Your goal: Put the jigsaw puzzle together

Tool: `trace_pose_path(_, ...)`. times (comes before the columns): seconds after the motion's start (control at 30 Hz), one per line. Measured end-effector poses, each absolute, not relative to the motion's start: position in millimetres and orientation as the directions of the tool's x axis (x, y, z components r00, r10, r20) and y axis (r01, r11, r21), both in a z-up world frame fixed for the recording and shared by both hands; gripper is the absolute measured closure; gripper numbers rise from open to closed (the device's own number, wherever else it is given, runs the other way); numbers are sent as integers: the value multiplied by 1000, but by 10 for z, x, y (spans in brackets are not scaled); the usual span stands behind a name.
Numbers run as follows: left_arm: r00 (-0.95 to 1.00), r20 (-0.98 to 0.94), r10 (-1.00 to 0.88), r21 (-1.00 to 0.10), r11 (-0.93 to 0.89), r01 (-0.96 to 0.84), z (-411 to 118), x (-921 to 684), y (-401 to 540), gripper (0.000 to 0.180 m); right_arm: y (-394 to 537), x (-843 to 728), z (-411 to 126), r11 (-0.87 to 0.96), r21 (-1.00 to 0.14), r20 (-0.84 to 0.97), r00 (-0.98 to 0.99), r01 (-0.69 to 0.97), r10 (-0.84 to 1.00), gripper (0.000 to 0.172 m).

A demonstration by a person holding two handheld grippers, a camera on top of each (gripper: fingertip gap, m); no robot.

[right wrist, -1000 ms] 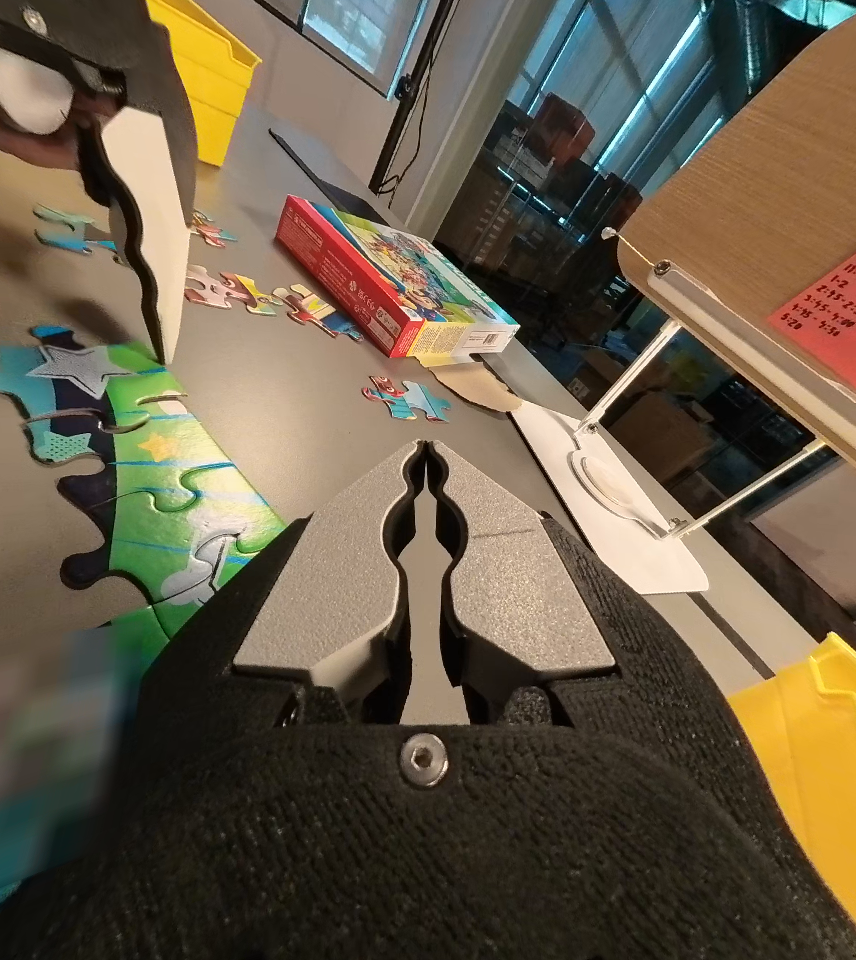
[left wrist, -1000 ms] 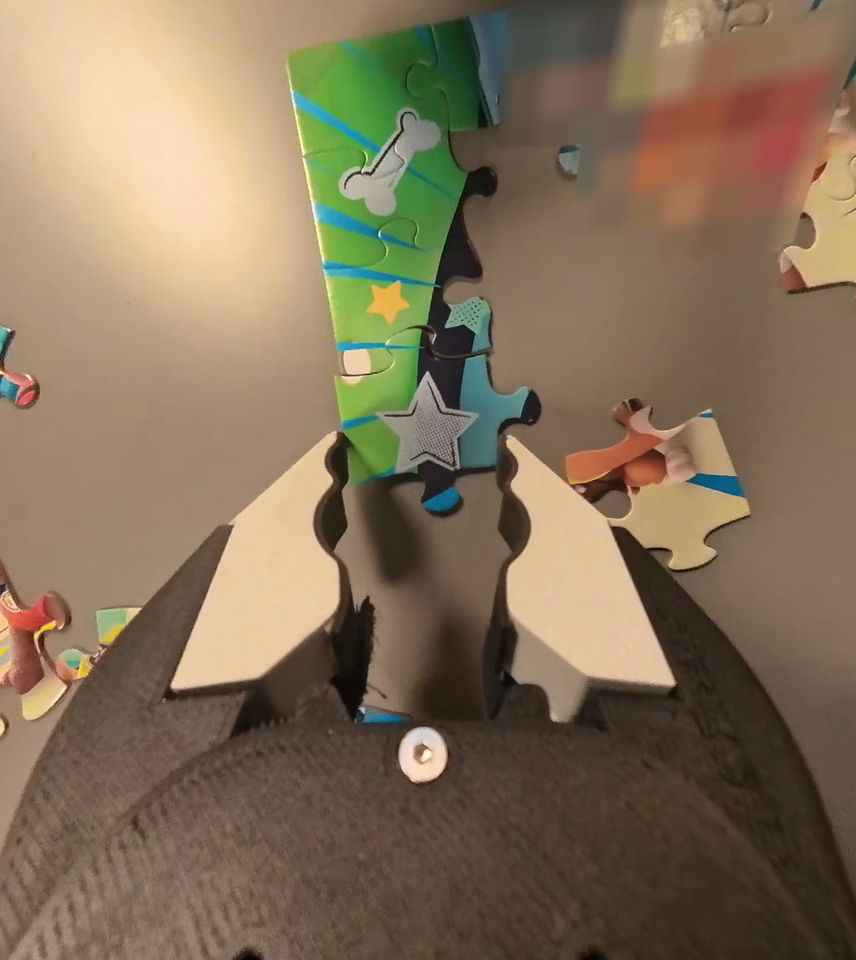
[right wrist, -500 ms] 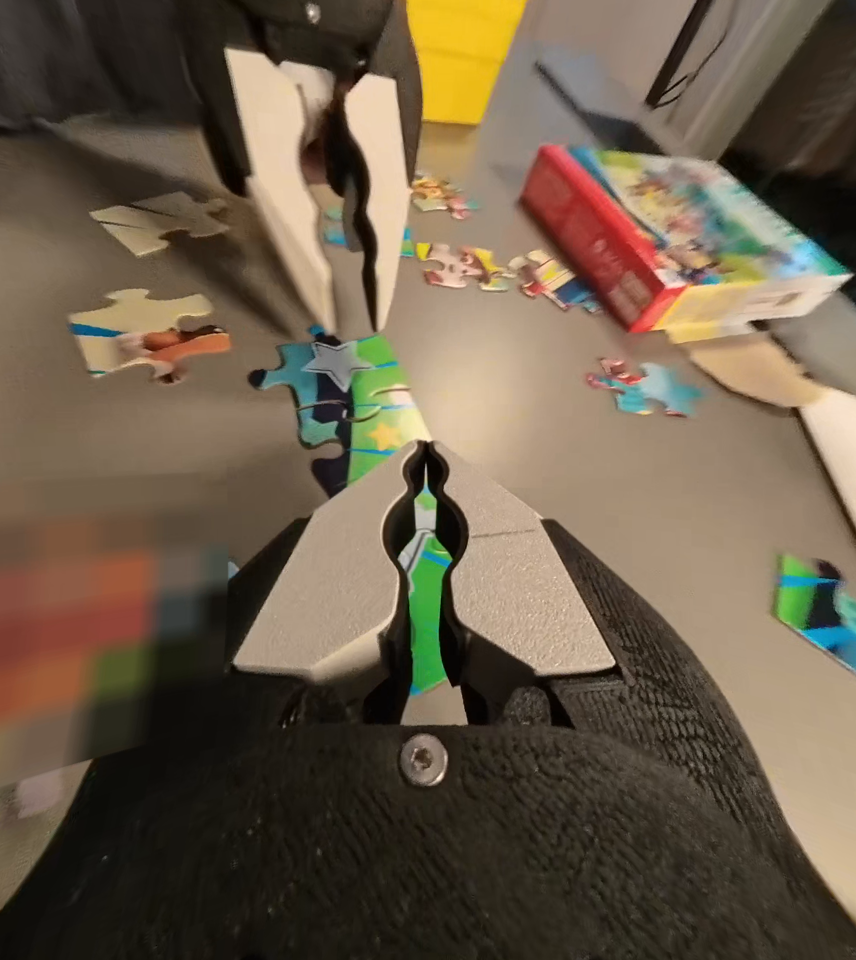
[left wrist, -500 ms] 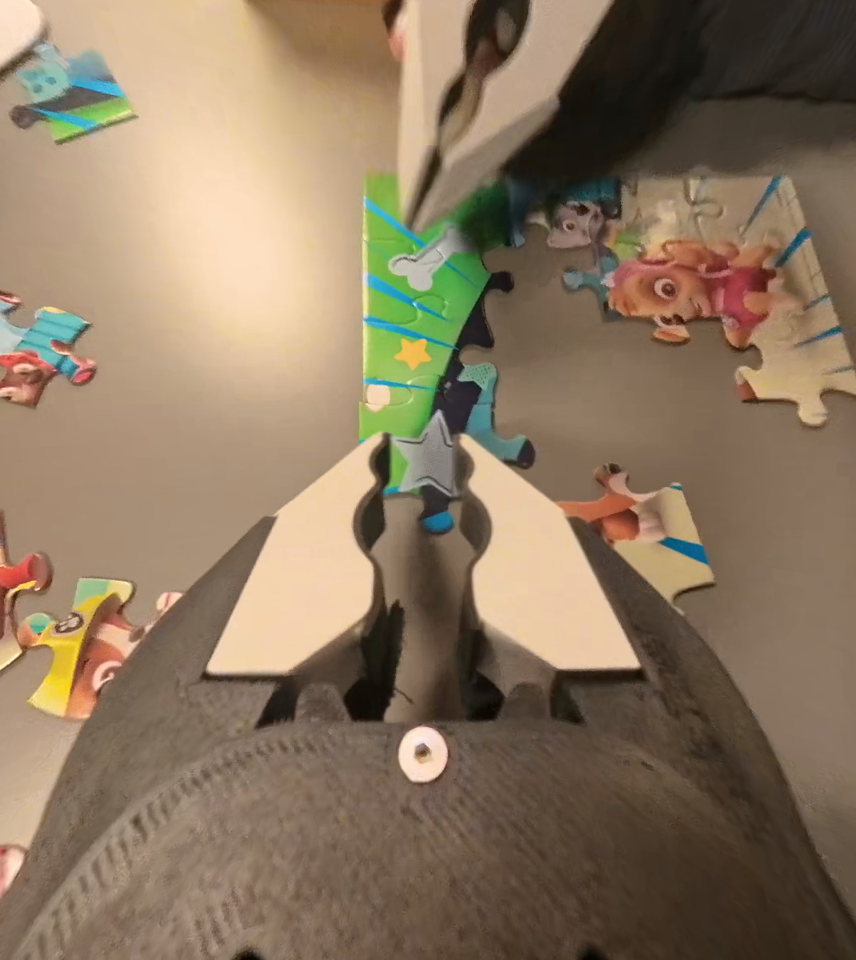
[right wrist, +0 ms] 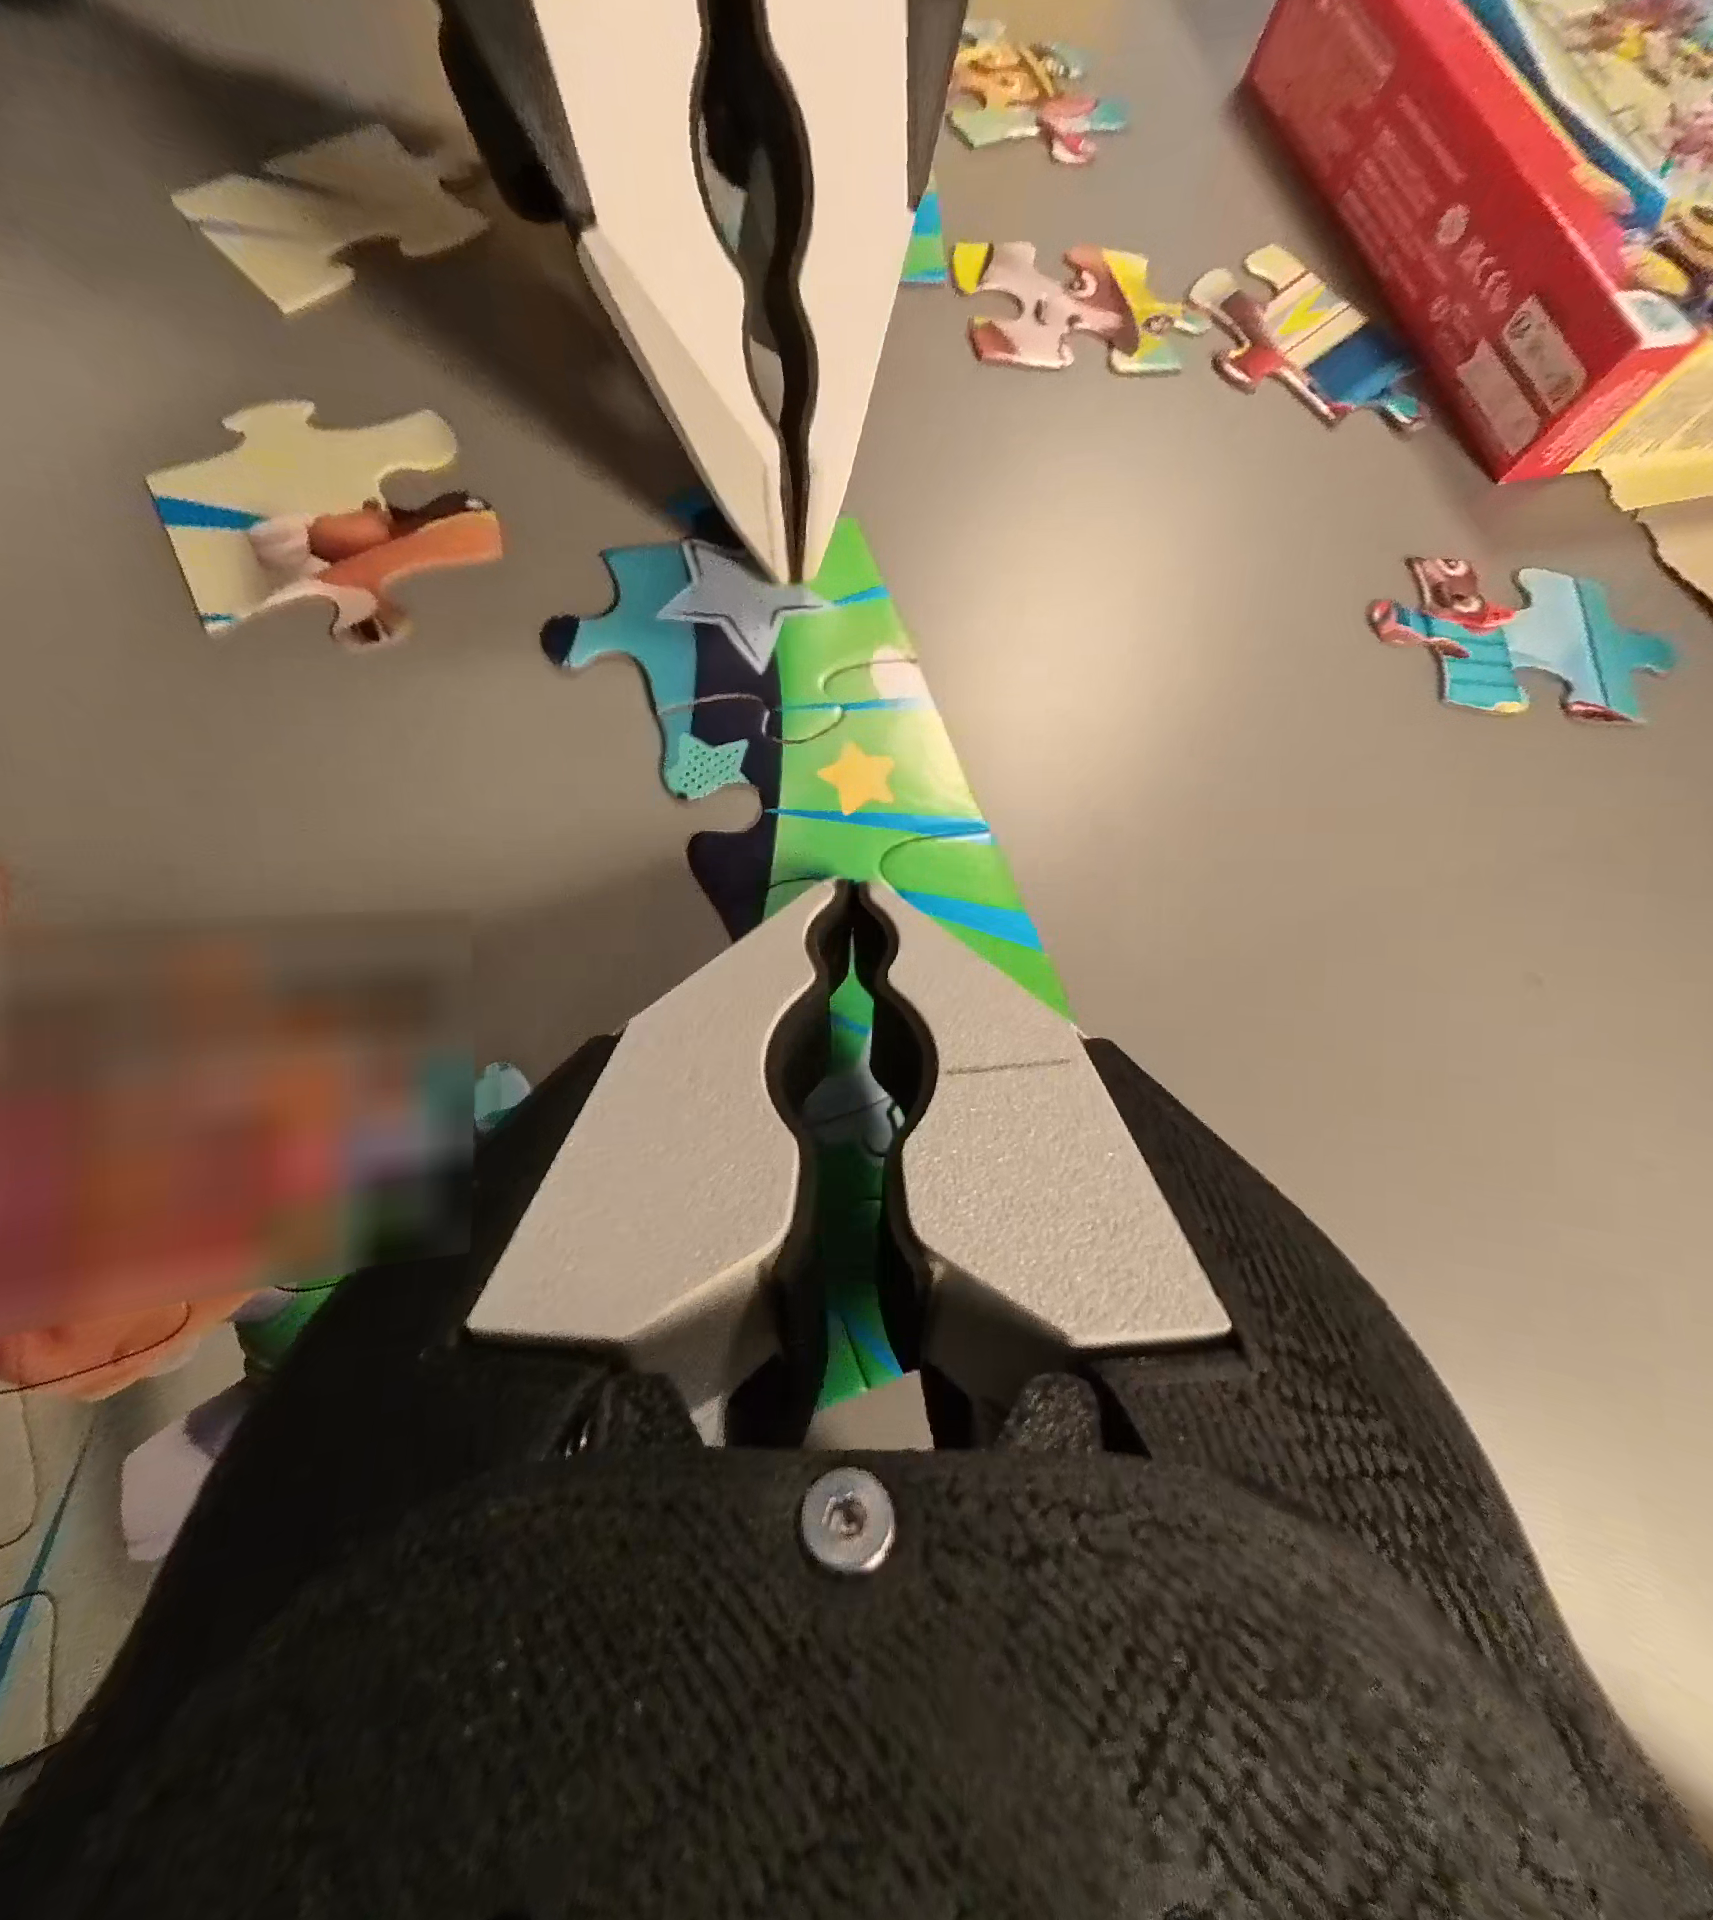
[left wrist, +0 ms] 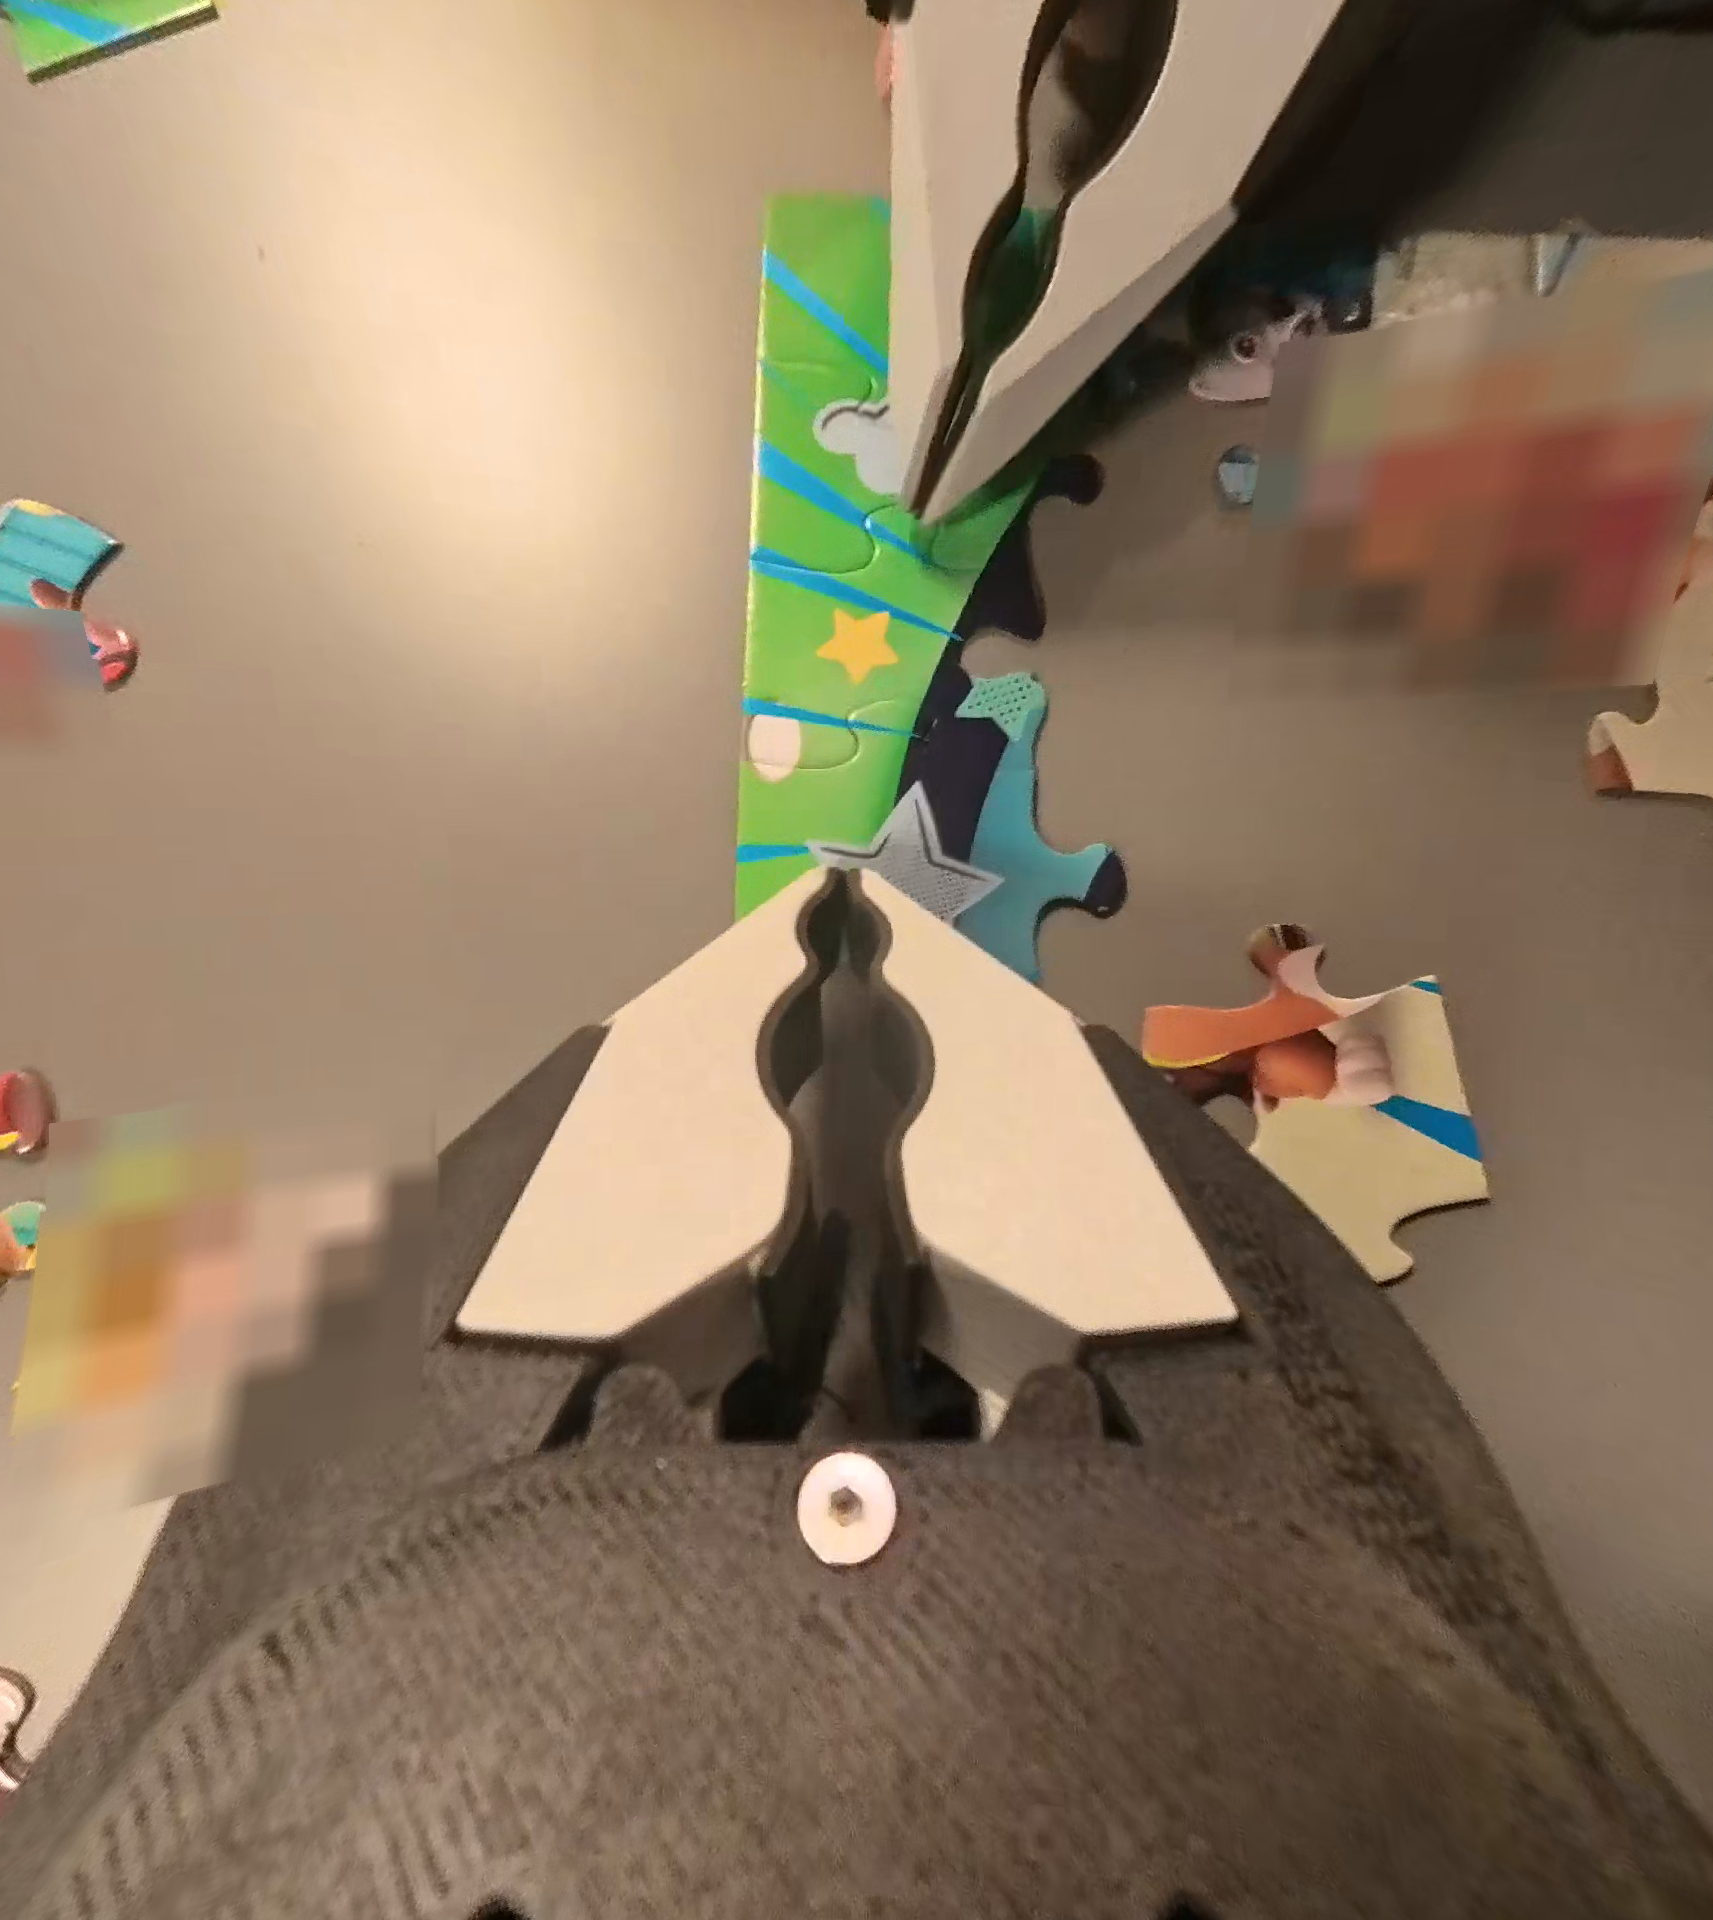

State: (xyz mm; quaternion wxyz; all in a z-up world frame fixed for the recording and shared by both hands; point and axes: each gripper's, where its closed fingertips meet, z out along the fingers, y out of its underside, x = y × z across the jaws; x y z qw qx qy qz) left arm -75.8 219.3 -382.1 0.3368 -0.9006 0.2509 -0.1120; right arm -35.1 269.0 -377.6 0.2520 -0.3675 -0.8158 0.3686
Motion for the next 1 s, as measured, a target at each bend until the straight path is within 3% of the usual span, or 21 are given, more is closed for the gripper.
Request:
trace_pose_path(0.5, 838, -76, -541, -631, -625, -460, -3834, -712, 2205, 180, 2709, -354, -3793, 432, -783, 109, -586, 447, 803, 172)
trace_pose_path(0.6, 860, -209, -466, -679, -563, -470, -3740, -881, 2294, 180, 2712, -358, -3730, 423, -806, 127, -576, 415, 808, 172)
trace_pose_path(0.67, 896, -240, -374, -795, -453, -402, -3405, -1022, 2354, 180, 2684, -359, -3559, 377, -863, 131, -571, 337, 810, 172)
trace_pose_path(0.7, 917, -233, -324, -844, -401, -356, -3226, -1116, 2353, 180, 2685, -358, -3509, 370, -874, 137, -571, 316, 809, 163)
trace_pose_path(0.8, 958, -199, -207, -935, -254, -249, -2861, -1356, 2279, 180, 2664, -380, -3560, 380, -852, 108, -589, 360, 801, 103)
trace_pose_path(0.87, 966, -179, -184, -961, -177, -212, -2746, -1400, 2228, 180, 2567, -390, -3626, 377, -840, 60, -624, 390, 779, 97)
trace_pose_path(1.0, 969, -238, -71, -966, -90, -243, -2616, -1568, 2152, 180, 2576, -451, -3747, 455, -791, 125, -619, 410, 775, 105)
